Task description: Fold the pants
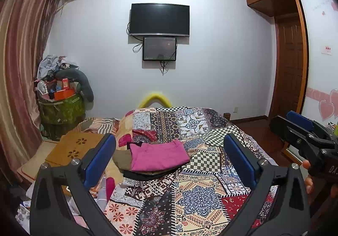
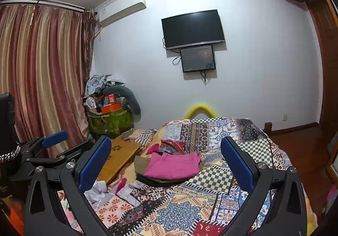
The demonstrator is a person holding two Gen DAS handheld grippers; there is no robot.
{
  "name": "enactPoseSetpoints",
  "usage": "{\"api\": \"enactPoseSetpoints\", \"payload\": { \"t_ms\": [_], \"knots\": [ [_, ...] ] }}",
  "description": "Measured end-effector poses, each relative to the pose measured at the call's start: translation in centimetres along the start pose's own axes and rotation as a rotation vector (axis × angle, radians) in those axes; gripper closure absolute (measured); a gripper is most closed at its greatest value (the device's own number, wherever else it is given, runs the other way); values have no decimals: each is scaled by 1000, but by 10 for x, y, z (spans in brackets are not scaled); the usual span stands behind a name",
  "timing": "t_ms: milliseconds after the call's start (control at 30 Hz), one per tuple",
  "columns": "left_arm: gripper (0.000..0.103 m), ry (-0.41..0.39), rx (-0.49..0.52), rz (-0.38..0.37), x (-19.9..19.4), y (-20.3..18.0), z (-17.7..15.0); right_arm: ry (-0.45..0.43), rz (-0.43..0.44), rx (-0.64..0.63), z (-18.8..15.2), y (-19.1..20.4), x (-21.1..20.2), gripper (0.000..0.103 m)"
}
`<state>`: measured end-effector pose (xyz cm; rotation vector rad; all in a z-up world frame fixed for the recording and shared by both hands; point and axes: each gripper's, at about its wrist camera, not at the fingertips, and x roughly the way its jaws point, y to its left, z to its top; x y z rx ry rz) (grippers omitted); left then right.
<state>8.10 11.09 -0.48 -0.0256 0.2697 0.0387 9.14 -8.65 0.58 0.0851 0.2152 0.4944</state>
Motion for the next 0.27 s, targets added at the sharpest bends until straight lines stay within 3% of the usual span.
{"api": "enactPoseSetpoints", "payload": {
  "t_ms": [267],
  "knots": [
    [0, 4, 1, 2, 3, 3, -1, 10, -3, 0, -1, -1, 3, 0]
  ]
}}
